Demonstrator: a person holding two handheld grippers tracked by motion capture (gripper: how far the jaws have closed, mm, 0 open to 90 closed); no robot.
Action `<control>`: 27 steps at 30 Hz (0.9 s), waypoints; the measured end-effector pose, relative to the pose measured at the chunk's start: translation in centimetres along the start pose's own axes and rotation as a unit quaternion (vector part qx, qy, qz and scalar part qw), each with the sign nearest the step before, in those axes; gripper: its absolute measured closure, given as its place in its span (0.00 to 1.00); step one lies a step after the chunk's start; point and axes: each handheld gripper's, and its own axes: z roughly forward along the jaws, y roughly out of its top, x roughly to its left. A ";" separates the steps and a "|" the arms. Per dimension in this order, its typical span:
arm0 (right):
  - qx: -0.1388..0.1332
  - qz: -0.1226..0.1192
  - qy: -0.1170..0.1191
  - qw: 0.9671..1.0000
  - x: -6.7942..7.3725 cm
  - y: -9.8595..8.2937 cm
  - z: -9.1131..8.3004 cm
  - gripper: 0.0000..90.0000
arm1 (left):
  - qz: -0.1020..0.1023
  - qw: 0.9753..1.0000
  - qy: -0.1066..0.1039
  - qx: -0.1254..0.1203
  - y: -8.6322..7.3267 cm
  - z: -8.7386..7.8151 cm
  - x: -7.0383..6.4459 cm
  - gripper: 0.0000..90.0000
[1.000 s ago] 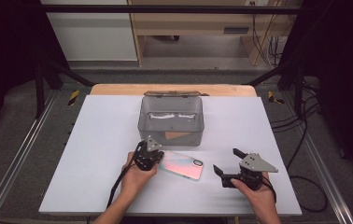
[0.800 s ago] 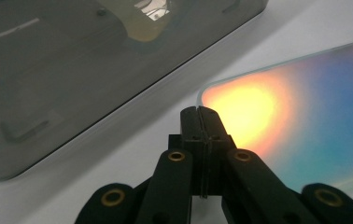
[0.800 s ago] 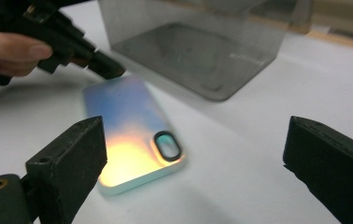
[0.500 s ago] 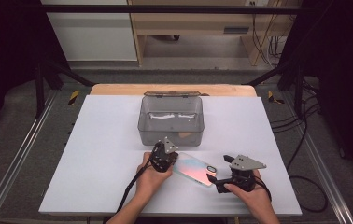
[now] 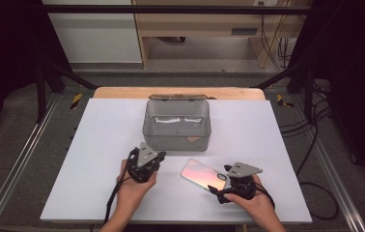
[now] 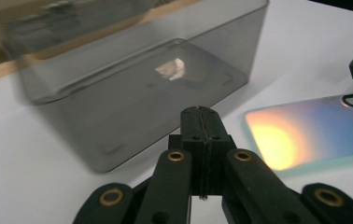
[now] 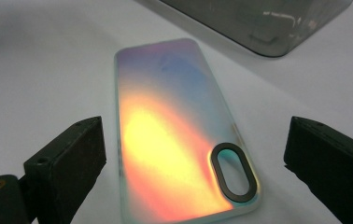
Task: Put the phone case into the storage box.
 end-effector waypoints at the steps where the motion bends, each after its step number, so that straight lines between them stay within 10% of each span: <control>1: 0.003 -0.002 0.000 1.000 0.0 0.0 0.1 0.07 | -0.006 1.000 0.006 -0.006 -0.5 -1.0 0.8 1.00; 6: 0.018 -0.002 0.004 1.000 0.0 0.0 0.6 0.07 | -0.024 0.998 0.043 -0.046 -2.7 -3.8 3.5 0.84; 12: 0.029 0.008 0.005 1.000 -0.1 -0.1 1.0 0.08 | -0.072 0.990 0.074 -0.096 -4.6 -4.8 5.4 0.30; 19: 0.054 -0.004 0.013 0.998 0.2 0.0 1.4 0.08 | -0.088 0.987 0.072 -0.110 -5.7 -4.8 5.6 0.08; 27: 0.076 -0.005 0.008 0.997 0.3 0.1 1.8 0.08 | -0.090 0.986 0.068 -0.120 -5.8 -4.9 6.0 0.06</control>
